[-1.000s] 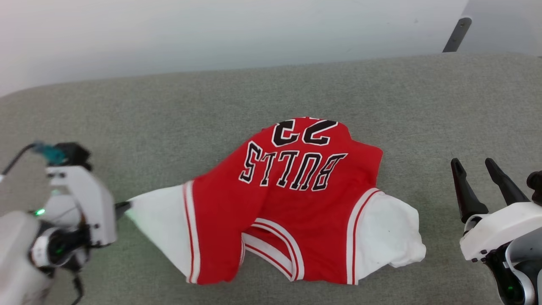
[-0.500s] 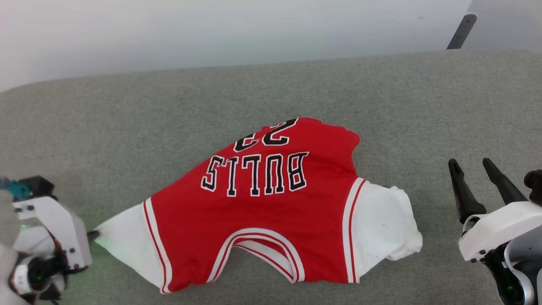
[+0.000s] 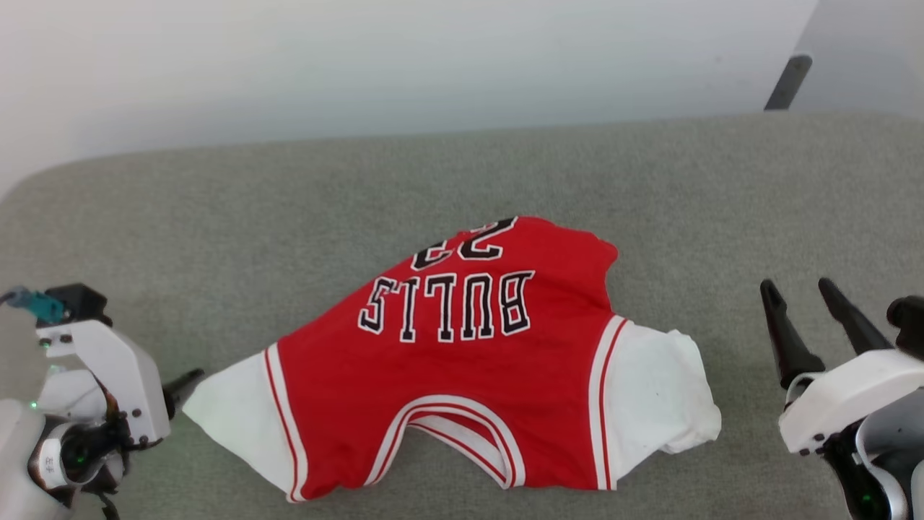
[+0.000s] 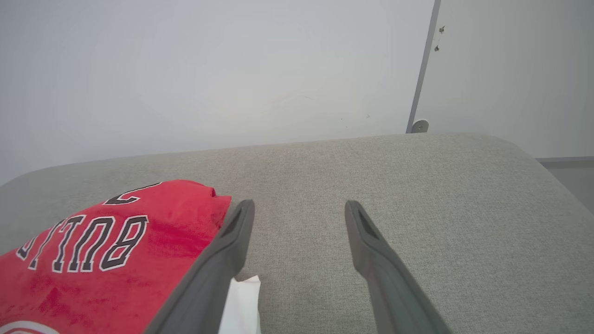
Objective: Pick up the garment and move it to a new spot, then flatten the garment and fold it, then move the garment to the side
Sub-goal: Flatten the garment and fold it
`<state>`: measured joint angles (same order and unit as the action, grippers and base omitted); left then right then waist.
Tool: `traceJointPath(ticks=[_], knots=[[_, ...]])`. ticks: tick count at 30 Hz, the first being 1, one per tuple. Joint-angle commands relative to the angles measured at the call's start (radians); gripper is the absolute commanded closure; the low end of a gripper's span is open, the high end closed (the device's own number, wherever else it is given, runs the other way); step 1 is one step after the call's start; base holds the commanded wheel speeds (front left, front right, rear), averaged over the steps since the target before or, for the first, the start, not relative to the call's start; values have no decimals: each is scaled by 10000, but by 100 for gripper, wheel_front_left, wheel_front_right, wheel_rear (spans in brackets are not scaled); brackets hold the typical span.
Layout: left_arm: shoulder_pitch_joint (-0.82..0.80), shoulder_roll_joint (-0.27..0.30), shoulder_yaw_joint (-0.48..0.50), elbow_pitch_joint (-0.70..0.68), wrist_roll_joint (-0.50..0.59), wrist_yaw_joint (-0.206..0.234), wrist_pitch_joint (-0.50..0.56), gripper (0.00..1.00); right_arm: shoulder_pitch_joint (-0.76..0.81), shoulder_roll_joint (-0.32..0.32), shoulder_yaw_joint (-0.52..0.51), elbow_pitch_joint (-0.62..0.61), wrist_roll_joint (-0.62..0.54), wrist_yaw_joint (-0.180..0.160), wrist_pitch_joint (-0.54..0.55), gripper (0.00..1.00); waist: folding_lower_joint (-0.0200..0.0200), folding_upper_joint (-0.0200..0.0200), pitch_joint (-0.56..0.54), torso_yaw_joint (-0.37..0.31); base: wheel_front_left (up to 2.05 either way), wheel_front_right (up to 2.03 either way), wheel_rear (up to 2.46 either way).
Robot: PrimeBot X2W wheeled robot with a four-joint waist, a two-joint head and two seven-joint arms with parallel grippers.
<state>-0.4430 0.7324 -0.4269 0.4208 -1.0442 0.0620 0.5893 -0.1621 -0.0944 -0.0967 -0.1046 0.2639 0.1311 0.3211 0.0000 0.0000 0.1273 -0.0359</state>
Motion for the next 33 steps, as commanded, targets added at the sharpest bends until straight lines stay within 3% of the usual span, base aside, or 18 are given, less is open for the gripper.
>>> traceJointPath(ticks=[1, 19, 25, 33], knots=[[49, 90, -3, -249, 119, 98, -8, 0, 201, -85, 23, 5, 35, -6, -42, 0, 0, 0, -439, 223, 0, 0, 0], [1829, 233, 131, -2830, 26, 1058, -626, 0, 989, -25, 379, 49, 189, -6, -10, 0, 0, 0, -1844, 745, 0, 0, 0], [2013, 67, 79, -2586, -171, 865, -661, 0, 1114, -111, 410, -42, 254, -6, 74, 0, 0, 0, -1882, 736, 0, 0, 0], [1256, -91, -227, -1121, -36, 313, -369, 0, 875, -286, 382, -397, 175, -6, 298, 0, 0, 0, -1408, 380, 0, 0, 0]])
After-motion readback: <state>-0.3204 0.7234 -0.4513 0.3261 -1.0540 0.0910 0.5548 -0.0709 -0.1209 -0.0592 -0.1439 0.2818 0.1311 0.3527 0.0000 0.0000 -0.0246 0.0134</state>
